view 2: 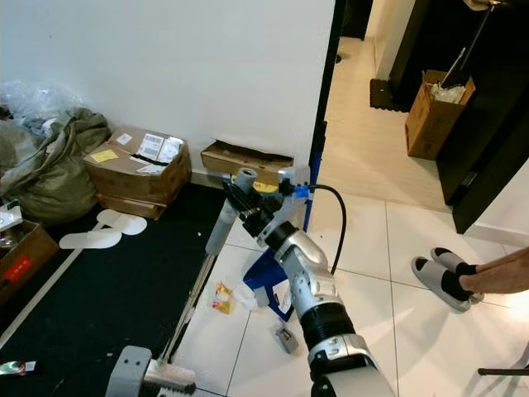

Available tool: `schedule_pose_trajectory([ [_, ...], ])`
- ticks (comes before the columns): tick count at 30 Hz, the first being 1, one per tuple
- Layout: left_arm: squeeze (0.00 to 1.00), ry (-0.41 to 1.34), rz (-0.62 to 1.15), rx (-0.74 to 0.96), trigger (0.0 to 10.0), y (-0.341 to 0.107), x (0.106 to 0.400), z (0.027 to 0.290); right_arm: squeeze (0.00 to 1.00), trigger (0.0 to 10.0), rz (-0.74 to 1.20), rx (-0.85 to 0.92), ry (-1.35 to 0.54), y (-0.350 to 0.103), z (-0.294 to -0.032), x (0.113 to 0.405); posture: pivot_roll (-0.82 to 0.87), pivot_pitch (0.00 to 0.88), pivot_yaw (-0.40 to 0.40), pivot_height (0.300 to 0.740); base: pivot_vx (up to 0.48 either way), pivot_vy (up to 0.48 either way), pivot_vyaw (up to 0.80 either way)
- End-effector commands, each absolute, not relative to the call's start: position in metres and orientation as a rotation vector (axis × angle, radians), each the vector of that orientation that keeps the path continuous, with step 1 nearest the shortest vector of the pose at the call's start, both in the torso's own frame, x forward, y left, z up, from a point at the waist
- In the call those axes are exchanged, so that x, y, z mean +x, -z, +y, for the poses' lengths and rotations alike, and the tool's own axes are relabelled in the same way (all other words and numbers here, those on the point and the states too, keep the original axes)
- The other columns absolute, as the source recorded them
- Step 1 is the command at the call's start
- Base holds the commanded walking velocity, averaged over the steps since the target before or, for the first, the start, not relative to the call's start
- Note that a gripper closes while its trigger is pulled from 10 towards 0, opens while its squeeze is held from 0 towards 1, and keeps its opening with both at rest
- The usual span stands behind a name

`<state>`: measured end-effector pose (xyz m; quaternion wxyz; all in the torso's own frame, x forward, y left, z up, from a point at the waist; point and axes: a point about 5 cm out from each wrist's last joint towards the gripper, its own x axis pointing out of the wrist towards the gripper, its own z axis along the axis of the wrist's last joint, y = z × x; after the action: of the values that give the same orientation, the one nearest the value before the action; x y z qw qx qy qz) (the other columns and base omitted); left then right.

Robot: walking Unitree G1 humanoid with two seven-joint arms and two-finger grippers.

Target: Sweep floor

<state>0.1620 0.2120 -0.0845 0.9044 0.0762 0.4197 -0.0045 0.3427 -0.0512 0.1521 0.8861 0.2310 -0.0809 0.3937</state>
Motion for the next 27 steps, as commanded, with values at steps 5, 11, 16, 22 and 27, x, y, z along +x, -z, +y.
schedule_pose_trajectory([
  [5, 0.00, 0.041, 0.886, 0.164, 10.0, 0.086, 0.161, 0.208, 0.00, 10.0, -0.242, 0.491, -0.874, -0.164, -0.046, 0.338, 0.02, 0.013, -0.037, 0.740, 0.360, 0.000, 0.61],
  [11, 0.00, 0.050, 0.890, 0.170, 10.0, 0.086, 0.160, 0.208, 0.00, 10.0, -0.215, 0.487, -0.875, -0.161, -0.044, 0.337, 0.02, 0.015, -0.036, 0.740, 0.362, 0.000, 0.39],
  [16, 0.00, 0.057, 0.890, 0.170, 10.0, 0.087, 0.160, 0.207, 0.00, 10.0, -0.163, 0.474, -0.826, -0.155, -0.043, 0.340, 0.02, 0.022, -0.034, 0.740, 0.364, 0.000, 0.00],
  [22, 0.00, 0.059, 0.891, 0.157, 10.0, 0.087, 0.159, 0.206, 0.00, 10.0, -0.131, 0.457, -0.761, -0.150, -0.048, 0.343, 0.01, 0.030, -0.032, 0.740, 0.204, 0.000, 0.00],
  [27, 0.00, 0.082, 0.914, 0.147, 10.0, 0.090, 0.152, 0.205, 0.00, 10.0, -0.025, 0.440, -0.584, -0.133, -0.062, 0.349, 0.01, 0.063, -0.030, 0.740, 0.000, 0.000, 0.00],
])
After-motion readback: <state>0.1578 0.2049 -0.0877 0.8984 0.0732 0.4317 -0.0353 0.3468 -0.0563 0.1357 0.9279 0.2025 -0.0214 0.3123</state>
